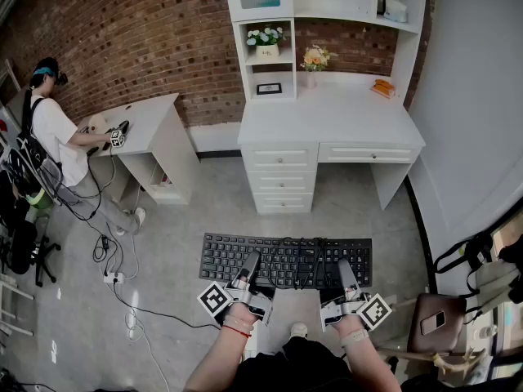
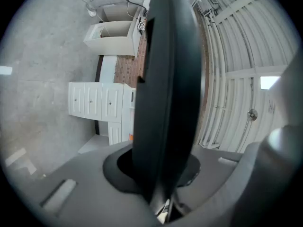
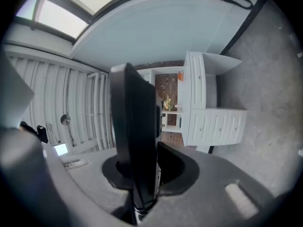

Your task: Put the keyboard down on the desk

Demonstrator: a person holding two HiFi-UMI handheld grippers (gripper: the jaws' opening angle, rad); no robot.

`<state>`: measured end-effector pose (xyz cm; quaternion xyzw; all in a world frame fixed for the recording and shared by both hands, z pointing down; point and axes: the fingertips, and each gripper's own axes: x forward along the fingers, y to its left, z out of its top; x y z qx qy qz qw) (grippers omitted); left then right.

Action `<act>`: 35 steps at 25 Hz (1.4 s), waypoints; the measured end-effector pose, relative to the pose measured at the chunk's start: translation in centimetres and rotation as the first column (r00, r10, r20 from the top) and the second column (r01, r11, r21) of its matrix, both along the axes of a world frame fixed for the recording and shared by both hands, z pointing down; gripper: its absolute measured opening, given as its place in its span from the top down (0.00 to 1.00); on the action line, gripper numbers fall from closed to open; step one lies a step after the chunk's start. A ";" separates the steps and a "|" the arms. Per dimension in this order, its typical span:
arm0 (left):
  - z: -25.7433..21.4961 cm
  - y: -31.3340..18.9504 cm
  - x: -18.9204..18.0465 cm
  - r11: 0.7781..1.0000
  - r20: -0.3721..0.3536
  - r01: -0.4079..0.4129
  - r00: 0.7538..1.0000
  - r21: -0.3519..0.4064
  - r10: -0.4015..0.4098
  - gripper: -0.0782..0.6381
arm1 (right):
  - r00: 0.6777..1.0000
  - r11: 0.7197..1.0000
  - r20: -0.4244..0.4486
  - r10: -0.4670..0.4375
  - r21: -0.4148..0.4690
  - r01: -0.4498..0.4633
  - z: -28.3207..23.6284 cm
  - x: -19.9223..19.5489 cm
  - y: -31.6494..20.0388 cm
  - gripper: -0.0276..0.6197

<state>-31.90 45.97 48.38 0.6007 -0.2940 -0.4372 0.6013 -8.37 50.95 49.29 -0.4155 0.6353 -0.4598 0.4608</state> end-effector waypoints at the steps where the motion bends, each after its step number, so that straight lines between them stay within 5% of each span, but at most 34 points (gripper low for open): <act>1: -0.3 -0.8 0.6 1.000 -0.003 0.004 1.000 0.015 -0.004 0.79 | 1.000 1.000 -0.003 -0.006 0.006 0.006 -0.2 0.6 -0.9 0.85; 7: -0.2 -4.2 3.3 0.999 0.010 0.020 1.000 0.042 -0.020 0.79 | 1.000 0.999 0.003 -0.024 0.029 0.024 -0.2 3.2 -4.7 0.85; 22: 1.7 -9.7 6.8 0.999 -0.004 0.017 1.000 -0.038 -0.017 0.79 | 1.000 1.000 0.011 -0.014 -0.027 0.014 1.3 6.7 -10.1 0.85; 35: 1.9 -19.2 8.7 0.999 -0.009 0.006 1.000 -0.050 -0.006 0.79 | 1.000 0.999 0.018 -0.004 -0.038 0.004 1.5 8.5 -19.5 0.85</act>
